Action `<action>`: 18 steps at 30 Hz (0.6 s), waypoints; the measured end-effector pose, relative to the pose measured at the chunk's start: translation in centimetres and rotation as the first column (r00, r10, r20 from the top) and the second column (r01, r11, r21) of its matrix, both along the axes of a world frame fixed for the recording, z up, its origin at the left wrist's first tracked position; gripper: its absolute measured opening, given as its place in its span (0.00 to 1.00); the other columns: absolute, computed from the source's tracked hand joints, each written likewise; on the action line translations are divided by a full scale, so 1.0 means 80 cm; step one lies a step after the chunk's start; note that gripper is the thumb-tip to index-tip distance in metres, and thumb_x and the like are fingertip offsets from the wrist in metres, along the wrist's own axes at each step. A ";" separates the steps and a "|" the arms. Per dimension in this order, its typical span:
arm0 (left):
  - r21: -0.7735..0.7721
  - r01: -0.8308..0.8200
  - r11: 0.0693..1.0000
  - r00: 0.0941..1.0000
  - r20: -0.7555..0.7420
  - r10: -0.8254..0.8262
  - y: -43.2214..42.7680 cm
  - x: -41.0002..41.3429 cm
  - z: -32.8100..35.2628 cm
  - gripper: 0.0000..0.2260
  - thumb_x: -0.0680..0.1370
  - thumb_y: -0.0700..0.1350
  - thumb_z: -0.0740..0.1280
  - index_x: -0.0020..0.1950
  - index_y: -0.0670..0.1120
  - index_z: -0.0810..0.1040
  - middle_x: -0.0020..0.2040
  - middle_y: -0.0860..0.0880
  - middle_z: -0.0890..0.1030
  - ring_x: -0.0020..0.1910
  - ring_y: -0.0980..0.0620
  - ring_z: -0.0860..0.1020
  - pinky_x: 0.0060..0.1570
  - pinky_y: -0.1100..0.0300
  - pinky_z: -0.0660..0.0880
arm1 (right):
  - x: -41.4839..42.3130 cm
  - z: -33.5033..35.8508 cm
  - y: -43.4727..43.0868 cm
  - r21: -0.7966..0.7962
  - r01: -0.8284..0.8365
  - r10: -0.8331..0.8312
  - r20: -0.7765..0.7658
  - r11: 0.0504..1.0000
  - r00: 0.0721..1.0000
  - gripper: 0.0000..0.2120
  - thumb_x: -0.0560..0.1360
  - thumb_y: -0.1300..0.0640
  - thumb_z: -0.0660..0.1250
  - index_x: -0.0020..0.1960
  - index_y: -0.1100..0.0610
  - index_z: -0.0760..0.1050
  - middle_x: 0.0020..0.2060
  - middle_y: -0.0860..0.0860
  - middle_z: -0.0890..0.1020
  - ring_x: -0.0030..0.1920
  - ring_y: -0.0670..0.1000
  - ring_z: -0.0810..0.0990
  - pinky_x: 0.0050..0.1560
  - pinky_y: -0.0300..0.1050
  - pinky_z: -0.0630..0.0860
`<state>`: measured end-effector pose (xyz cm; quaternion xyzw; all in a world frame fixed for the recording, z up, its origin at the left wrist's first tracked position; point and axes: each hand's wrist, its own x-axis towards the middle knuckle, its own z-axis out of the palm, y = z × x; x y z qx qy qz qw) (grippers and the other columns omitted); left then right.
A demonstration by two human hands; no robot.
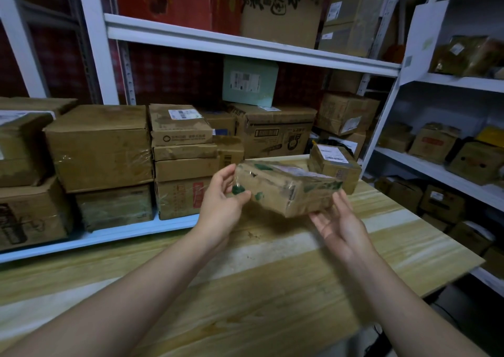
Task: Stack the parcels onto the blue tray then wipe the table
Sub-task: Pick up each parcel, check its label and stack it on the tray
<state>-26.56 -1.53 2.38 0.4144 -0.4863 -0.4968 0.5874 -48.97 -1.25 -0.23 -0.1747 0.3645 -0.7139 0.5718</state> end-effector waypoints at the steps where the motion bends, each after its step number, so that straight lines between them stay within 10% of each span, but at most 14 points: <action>1: 0.045 0.002 0.999 1.000 -0.022 -0.001 0.000 -0.002 0.000 0.24 0.78 0.33 0.66 0.72 0.48 0.68 0.65 0.50 0.77 0.61 0.58 0.76 0.60 0.63 0.75 | 0.001 0.001 -0.001 -0.014 0.012 -0.012 -0.012 1.000 1.000 0.24 0.81 0.60 0.62 0.76 0.47 0.66 0.68 0.56 0.77 0.64 0.59 0.78 0.69 0.61 0.72; 7: 0.215 -0.030 0.976 0.995 -0.084 0.049 0.005 -0.014 0.002 0.19 0.80 0.46 0.66 0.69 0.47 0.68 0.51 0.56 0.75 0.49 0.60 0.75 0.64 0.53 0.73 | 0.003 0.007 0.000 -0.057 0.012 -0.012 0.001 0.998 1.000 0.18 0.81 0.61 0.62 0.71 0.58 0.70 0.64 0.59 0.80 0.66 0.57 0.78 0.71 0.59 0.70; 18: 0.233 -0.037 0.972 0.996 -0.075 0.056 -0.002 -0.014 -0.013 0.23 0.73 0.32 0.71 0.61 0.48 0.65 0.54 0.44 0.80 0.51 0.50 0.80 0.57 0.54 0.77 | 0.002 0.005 -0.005 -0.016 -0.008 0.006 -0.136 1.000 0.991 0.11 0.82 0.59 0.62 0.62 0.60 0.74 0.60 0.58 0.82 0.64 0.56 0.79 0.63 0.58 0.77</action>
